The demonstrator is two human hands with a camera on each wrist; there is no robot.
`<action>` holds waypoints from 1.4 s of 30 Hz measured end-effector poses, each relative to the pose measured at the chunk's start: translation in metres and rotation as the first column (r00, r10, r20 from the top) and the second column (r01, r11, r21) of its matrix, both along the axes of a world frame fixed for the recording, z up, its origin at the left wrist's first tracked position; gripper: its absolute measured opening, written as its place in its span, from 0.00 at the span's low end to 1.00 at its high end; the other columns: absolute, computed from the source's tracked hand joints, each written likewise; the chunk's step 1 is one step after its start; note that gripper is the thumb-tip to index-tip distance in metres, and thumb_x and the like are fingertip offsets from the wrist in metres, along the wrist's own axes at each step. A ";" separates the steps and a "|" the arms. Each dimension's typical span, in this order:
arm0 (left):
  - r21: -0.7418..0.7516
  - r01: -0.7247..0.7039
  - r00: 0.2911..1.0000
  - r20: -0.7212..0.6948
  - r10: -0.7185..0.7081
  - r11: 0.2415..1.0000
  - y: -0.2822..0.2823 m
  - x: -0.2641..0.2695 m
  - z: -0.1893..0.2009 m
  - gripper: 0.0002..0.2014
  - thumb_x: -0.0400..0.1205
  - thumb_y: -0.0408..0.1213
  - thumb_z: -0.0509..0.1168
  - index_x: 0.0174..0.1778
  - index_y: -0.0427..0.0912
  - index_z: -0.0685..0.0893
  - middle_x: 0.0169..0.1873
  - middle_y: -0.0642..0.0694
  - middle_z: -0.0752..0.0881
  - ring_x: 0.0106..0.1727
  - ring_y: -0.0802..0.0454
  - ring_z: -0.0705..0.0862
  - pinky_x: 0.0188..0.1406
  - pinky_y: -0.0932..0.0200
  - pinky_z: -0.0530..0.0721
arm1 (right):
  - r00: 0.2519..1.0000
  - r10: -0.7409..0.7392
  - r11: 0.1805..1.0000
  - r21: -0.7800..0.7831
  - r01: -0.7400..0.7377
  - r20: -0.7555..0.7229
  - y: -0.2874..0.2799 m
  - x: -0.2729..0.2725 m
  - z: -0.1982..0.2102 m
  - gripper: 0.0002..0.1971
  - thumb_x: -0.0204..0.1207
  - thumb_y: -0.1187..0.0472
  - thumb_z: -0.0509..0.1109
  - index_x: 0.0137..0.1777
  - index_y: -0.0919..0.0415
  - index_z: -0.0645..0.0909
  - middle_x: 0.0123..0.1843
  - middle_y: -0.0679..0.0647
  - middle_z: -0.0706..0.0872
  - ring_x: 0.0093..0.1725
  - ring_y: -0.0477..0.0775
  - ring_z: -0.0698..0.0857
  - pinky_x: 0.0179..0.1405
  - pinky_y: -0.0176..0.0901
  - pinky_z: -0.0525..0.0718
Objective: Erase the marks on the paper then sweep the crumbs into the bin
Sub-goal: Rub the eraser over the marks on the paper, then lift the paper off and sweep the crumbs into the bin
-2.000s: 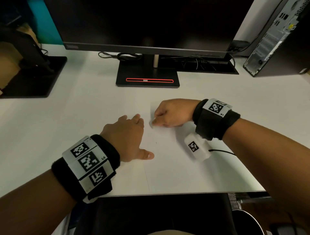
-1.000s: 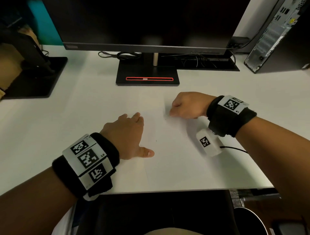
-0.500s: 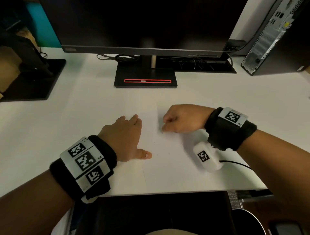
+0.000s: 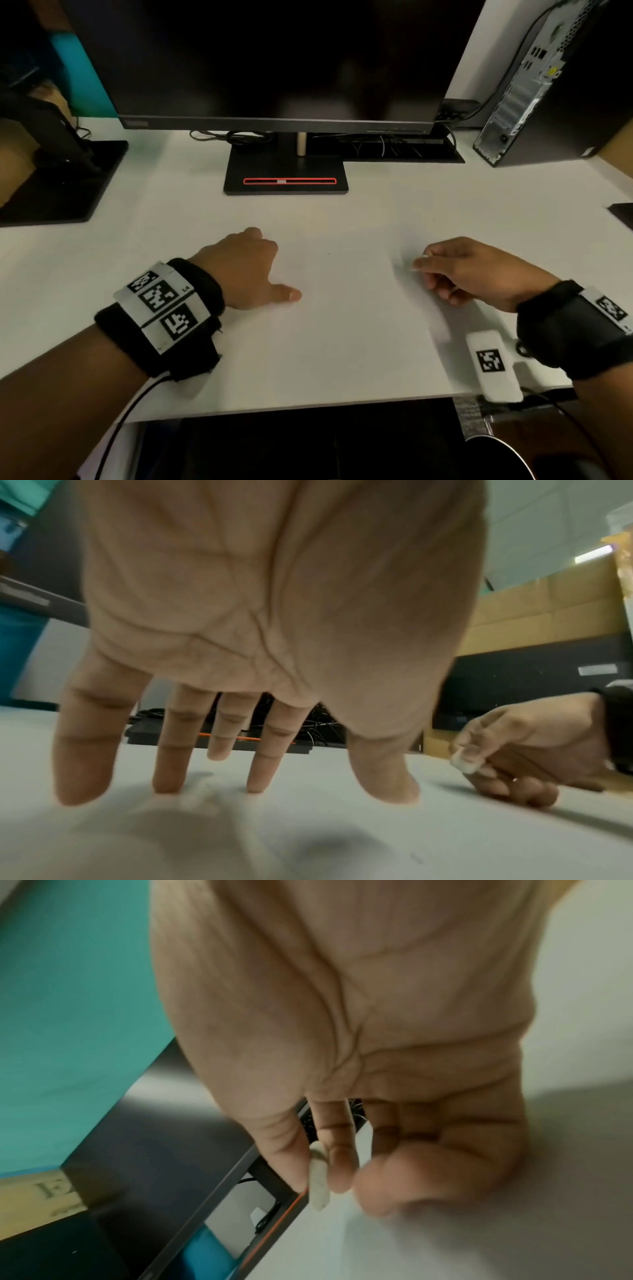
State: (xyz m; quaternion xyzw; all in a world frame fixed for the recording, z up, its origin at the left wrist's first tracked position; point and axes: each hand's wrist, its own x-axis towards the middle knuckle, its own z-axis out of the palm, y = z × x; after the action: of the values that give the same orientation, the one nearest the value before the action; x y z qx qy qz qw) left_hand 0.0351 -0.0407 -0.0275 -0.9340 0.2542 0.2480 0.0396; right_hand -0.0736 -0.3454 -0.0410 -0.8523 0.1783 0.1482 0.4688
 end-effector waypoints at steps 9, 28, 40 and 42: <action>-0.058 -0.067 0.997 0.028 0.069 0.996 -0.026 0.009 -0.005 0.50 0.72 0.57 0.78 0.83 0.47 0.56 0.62 0.43 0.77 0.67 0.39 0.76 0.67 0.41 0.80 | 0.994 -0.100 0.982 0.168 0.091 0.047 -0.005 -0.010 -0.005 0.17 0.85 0.56 0.71 0.36 0.64 0.81 0.30 0.58 0.82 0.29 0.55 0.81 0.31 0.45 0.82; -0.857 -0.026 0.996 0.021 0.085 0.514 -0.022 0.022 0.088 0.22 0.75 0.37 0.79 0.61 0.59 0.83 0.53 0.60 0.88 0.53 0.58 0.88 0.50 0.50 0.91 | 0.788 -0.328 0.908 0.405 0.110 0.521 -0.048 0.026 0.043 0.10 0.83 0.55 0.71 0.52 0.57 0.93 0.71 0.37 0.83 0.73 0.35 0.79 0.81 0.54 0.68; -0.947 -0.180 0.973 -0.132 0.188 0.267 -0.021 0.027 0.104 0.30 0.78 0.29 0.75 0.71 0.58 0.76 0.46 0.47 0.92 0.47 0.47 0.93 0.45 0.40 0.92 | 0.610 -0.220 0.974 0.208 0.091 0.761 -0.049 0.028 0.061 0.17 0.75 0.48 0.77 0.51 0.63 0.94 0.54 0.55 0.95 0.59 0.58 0.92 0.71 0.68 0.83; -0.954 -0.199 0.968 -0.156 0.197 0.222 -0.024 0.026 0.100 0.31 0.77 0.29 0.75 0.72 0.57 0.75 0.46 0.45 0.93 0.49 0.46 0.93 0.49 0.37 0.91 | 0.601 -0.231 0.973 0.196 0.125 0.765 -0.052 0.024 0.058 0.16 0.76 0.48 0.76 0.51 0.61 0.94 0.54 0.51 0.95 0.60 0.53 0.91 0.73 0.65 0.82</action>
State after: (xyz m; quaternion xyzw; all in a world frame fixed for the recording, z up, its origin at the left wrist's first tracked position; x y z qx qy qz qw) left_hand 0.0612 -0.0650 0.0723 -0.7862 0.2319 0.0446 -0.5711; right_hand -0.0500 -0.3971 0.0168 -0.7790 0.0311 -0.2747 0.5628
